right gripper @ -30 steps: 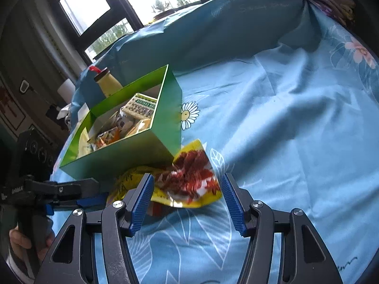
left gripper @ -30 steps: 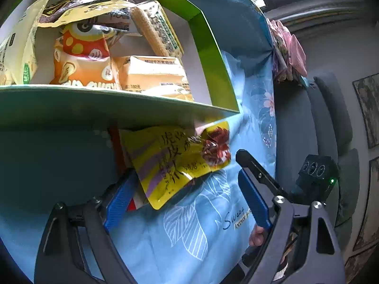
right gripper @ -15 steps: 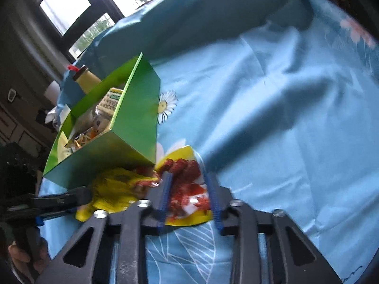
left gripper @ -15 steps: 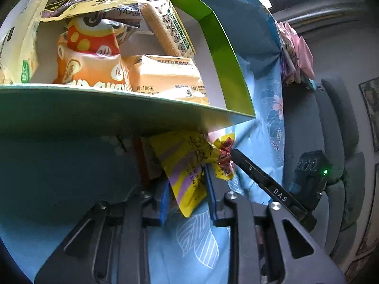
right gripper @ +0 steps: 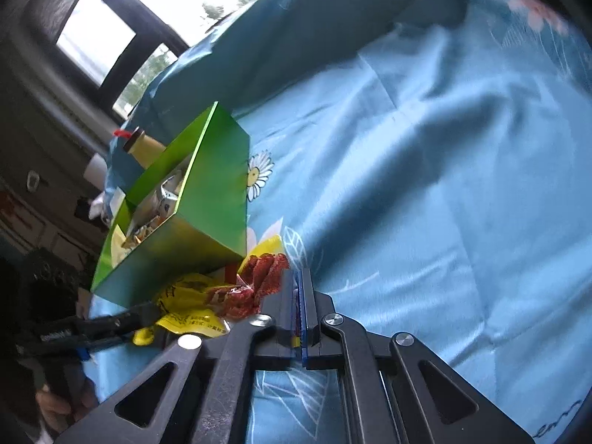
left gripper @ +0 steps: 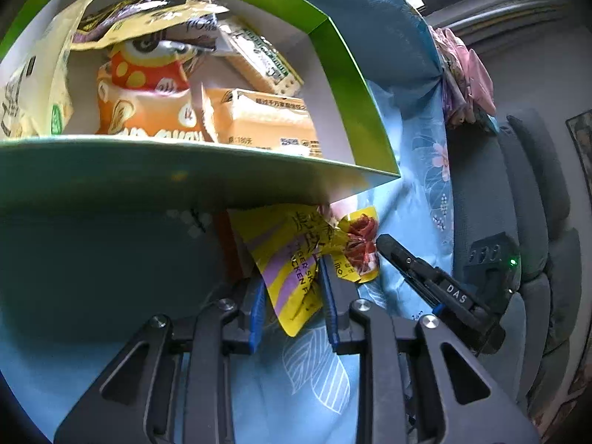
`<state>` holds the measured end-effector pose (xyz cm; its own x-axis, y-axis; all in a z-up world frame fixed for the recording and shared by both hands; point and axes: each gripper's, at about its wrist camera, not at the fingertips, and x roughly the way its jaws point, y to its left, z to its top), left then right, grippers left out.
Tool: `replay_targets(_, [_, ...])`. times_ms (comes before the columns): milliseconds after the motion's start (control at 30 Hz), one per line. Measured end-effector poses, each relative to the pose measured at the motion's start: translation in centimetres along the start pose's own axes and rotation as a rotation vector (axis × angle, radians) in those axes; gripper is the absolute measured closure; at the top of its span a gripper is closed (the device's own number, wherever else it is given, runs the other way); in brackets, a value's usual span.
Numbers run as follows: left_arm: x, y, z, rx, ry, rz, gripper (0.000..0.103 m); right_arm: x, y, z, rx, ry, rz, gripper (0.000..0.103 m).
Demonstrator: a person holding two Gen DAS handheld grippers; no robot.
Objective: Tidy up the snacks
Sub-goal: 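Carry the yellow candy bag into the green box and open the right gripper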
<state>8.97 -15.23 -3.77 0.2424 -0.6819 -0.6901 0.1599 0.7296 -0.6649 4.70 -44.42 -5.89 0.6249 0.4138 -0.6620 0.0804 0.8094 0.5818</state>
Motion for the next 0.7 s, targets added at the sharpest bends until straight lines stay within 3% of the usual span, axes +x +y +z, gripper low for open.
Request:
replay_targets(67, [0.0, -0.1, 0.1, 0.003, 0.0, 0.002, 0.076, 0.1, -0.6, 0.1, 0.037, 0.011, 0.007, 0.083])
replay_targets(133, [0.0, -0.2, 0.2, 0.01, 0.002, 0.006, 0.076, 0.1, -0.5, 0.0, 0.041, 0.012, 0.033, 0.078])
replay_targets(233, [0.2, -0.4, 0.3, 0.016, 0.0, 0.02, 0.076, 0.8, 0.1, -0.1, 0.016, 0.042, 0.08, 0.077])
replay_targets(300, [0.2, -0.3, 0.3, 0.015, 0.001, 0.02, 0.076, 1.2, 0.7, -0.4, -0.02, 0.045, 0.064, 0.077])
replay_targets(333, [0.1, -0.4, 0.3, 0.015, 0.001, 0.022, 0.076, 1.1, 0.9, -0.4, -0.027, 0.038, 0.063, 0.078])
replay_targets(433, [-0.2, -0.7, 0.2, 0.031, -0.01, 0.03, 0.076, 0.5, 1.4, -0.7, -0.059, 0.009, 0.042, 0.096])
replay_targets(700, [-2.7, -2.3, -0.6, 0.092, -0.062, 0.007, 0.077, -2.8, 3.4, -1.2, -0.114, -0.062, 0.057, 0.099])
